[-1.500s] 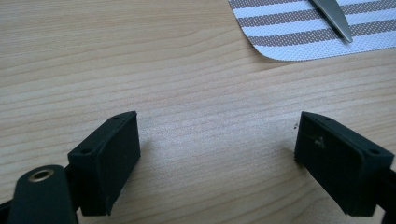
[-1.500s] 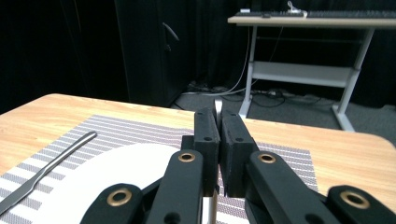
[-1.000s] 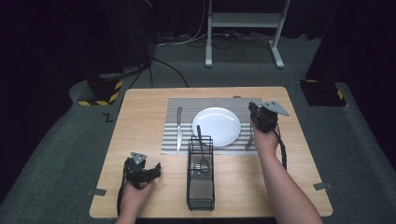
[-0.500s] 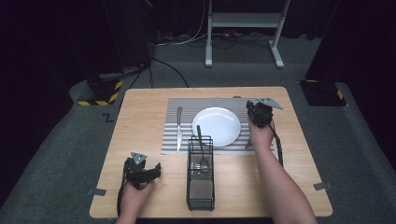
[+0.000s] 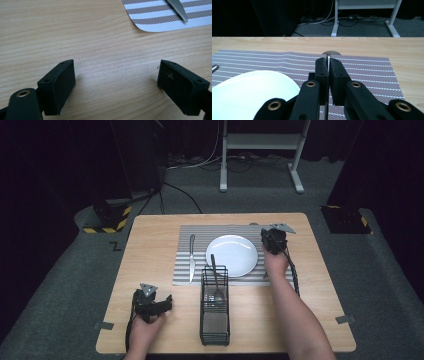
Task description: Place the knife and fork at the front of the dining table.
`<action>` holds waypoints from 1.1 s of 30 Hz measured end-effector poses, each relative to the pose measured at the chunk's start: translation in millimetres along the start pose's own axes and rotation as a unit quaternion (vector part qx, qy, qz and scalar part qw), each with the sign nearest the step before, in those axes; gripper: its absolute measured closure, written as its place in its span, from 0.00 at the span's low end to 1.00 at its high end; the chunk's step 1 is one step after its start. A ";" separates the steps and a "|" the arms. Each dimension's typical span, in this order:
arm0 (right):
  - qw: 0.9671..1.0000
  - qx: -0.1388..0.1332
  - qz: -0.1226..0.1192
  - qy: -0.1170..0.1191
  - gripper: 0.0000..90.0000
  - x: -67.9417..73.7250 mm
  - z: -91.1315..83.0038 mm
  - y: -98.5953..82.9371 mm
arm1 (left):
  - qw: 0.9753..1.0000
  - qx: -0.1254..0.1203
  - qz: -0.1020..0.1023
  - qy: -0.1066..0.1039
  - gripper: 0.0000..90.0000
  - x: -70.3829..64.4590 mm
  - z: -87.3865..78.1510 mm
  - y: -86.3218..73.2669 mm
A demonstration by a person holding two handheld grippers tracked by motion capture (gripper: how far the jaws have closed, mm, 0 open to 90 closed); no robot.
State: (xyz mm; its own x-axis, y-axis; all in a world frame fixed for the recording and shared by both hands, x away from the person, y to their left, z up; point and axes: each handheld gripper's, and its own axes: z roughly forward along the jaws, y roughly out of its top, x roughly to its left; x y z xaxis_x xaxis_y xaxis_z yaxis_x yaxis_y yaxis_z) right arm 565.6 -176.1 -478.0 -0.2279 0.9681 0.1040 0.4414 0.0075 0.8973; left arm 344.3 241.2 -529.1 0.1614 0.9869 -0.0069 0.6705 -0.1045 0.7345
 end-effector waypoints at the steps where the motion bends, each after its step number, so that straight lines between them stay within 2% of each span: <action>1: 1.000 0.000 0.001 0.000 0.95 -0.2 1.0 -0.3 | 1.000 0.000 0.000 0.000 0.17 0.0 0.0 0.0; 10: 1.000 0.008 0.018 -0.001 0.95 -3.9 5.6 -2.9 | 1.000 -0.001 0.000 0.001 0.17 -0.2 -0.1 -0.1; 20: 1.000 0.015 0.017 -0.007 0.94 -4.2 9.4 -5.2 | 1.000 -0.001 0.000 0.000 0.17 -0.1 -0.1 -0.1; 33: 0.999 0.028 0.022 -0.021 0.92 -13.9 13.7 -8.6 | 1.000 -0.001 0.000 0.000 0.17 -0.1 -0.1 -0.2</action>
State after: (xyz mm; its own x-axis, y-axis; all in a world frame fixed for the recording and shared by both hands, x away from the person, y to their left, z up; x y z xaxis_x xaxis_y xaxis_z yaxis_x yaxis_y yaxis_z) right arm 576.9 -186.1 -493.0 -0.1719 0.9774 0.1233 0.4977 -0.0218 0.8671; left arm 344.0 241.2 -529.2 0.1615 0.9868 -0.0063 0.6688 -0.1048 0.7360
